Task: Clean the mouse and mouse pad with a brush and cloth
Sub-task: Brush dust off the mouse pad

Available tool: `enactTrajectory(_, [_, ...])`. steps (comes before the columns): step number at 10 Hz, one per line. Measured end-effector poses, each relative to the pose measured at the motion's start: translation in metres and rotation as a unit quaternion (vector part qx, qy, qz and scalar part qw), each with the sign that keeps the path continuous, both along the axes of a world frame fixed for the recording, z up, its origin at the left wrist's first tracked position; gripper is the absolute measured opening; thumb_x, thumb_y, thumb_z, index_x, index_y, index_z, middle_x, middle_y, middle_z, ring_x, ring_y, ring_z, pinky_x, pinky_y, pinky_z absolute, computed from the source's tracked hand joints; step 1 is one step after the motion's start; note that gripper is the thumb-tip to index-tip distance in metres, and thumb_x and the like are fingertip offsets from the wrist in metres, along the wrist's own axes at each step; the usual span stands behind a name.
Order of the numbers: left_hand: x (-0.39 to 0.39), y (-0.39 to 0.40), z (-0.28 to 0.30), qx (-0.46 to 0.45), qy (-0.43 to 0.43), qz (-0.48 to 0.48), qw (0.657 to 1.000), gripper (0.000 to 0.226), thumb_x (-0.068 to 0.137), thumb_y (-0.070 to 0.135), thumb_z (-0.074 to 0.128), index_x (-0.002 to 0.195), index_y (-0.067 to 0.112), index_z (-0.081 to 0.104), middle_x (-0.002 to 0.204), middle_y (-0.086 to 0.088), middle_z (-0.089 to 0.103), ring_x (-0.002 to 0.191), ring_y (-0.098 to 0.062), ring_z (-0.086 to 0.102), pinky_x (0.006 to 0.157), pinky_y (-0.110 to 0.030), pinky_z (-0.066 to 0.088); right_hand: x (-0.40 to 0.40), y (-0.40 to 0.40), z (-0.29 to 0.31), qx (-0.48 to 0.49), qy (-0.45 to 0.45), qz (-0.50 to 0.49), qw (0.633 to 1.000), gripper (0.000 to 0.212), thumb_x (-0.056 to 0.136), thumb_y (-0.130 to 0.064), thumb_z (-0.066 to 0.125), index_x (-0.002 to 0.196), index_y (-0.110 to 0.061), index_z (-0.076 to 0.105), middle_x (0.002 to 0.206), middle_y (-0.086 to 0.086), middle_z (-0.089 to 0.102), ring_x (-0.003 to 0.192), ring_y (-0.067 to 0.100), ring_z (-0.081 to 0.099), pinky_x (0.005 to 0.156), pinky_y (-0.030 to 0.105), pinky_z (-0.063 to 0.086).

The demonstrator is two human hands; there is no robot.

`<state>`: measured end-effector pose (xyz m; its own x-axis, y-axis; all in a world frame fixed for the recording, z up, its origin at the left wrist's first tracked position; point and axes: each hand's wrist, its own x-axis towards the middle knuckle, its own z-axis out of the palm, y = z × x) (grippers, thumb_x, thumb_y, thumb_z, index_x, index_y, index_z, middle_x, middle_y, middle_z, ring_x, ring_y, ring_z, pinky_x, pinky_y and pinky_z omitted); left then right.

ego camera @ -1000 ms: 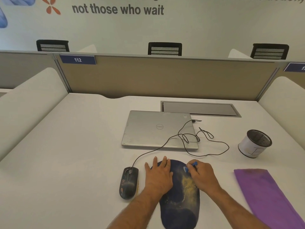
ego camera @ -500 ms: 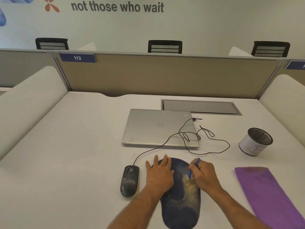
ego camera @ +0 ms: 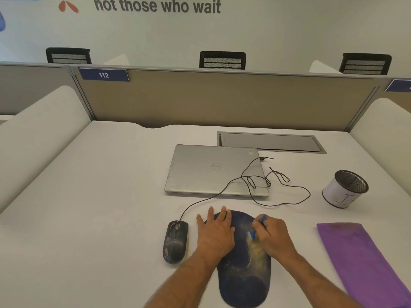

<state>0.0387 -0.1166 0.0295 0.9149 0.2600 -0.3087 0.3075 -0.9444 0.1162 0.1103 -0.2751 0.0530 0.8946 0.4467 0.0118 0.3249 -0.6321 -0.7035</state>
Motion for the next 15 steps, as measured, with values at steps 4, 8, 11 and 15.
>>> enactTrajectory(4, [0.000,0.000,0.001,0.002,0.000,-0.001,1.000,0.061,0.108,0.046,0.022,0.160,0.024,0.000,0.168,0.002,0.000,0.154,-0.034,-0.003,0.119,-0.064,0.004,0.000,0.004,-0.001,0.021,-0.015,-0.018,1.000,0.023,0.094,-0.018,0.055,0.073,-0.016,0.063,0.061,0.002,0.062,0.055,0.015,0.060,0.048,0.017,0.045])
enactTrajectory(8, [0.000,0.000,0.001,0.000,0.005,-0.004,1.000,0.061,0.108,0.047,0.022,0.160,0.024,0.000,0.168,0.002,-0.001,0.153,-0.034,-0.004,0.119,-0.063,0.004,-0.005,0.004,0.001,-0.001,-0.006,0.019,1.000,0.016,0.094,-0.021,0.054,0.082,-0.018,0.065,0.068,0.000,0.066,0.061,0.012,0.062,0.052,0.010,0.045])
enactTrajectory(11, [0.000,0.000,0.001,0.002,0.007,-0.007,1.000,0.061,0.108,0.047,0.021,0.160,0.024,0.000,0.168,0.002,-0.001,0.153,-0.034,-0.004,0.119,-0.064,0.004,0.000,-0.003,0.004,0.011,0.002,-0.017,1.000,0.015,0.093,-0.021,0.056,0.084,-0.017,0.067,0.073,0.003,0.068,0.066,0.015,0.064,0.059,0.018,0.051])
enactTrajectory(15, [0.000,0.000,-0.001,0.002,0.000,-0.006,1.000,0.061,0.108,0.047,0.022,0.160,0.024,0.000,0.168,0.002,0.000,0.153,-0.035,-0.003,0.118,-0.064,0.004,0.003,-0.007,0.000,0.000,-0.009,-0.037,0.999,0.025,0.093,-0.016,0.056,0.071,-0.007,0.065,0.060,0.009,0.062,0.056,0.022,0.061,0.051,0.024,0.049])
